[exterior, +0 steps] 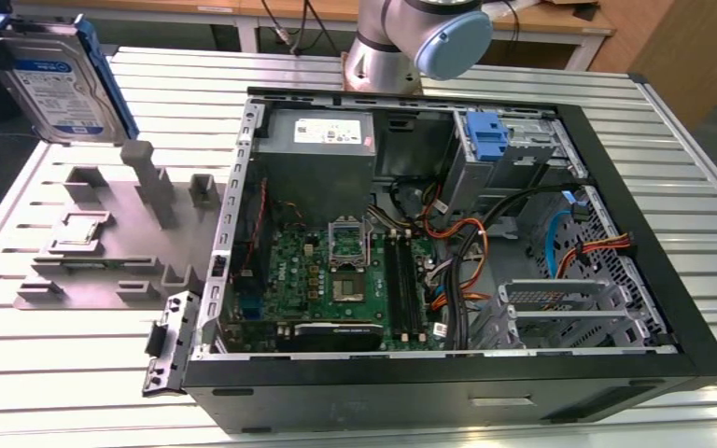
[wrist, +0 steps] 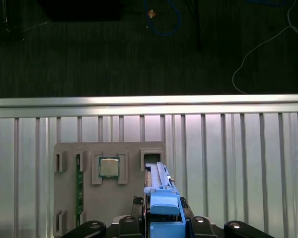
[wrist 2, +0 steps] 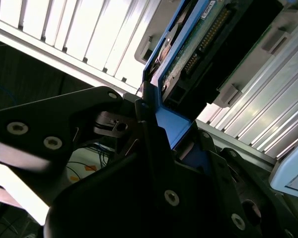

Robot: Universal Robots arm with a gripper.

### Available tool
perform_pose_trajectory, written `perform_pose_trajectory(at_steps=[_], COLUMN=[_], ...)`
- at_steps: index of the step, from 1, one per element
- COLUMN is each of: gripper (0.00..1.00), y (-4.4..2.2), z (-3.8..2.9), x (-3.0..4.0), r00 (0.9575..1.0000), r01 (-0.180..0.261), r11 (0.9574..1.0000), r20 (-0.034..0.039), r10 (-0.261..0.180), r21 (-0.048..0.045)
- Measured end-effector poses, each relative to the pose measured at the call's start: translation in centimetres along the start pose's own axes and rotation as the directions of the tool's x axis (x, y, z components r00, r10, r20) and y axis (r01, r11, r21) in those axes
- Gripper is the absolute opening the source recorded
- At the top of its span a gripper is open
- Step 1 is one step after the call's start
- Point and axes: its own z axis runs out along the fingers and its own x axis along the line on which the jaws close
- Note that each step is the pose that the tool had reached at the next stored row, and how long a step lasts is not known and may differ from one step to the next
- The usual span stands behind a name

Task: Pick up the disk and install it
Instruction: 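Pick up the disk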

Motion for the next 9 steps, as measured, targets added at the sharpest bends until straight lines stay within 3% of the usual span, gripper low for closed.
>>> perform_pose_trajectory(at_steps=[9], gripper=[0.37], y=[0.01], z=[-0.25], x=[-0.01], r00=[1.0], r01=[0.0], r11=[1.0], r20=[0.0], r10=[0.0], r21=[0.0])
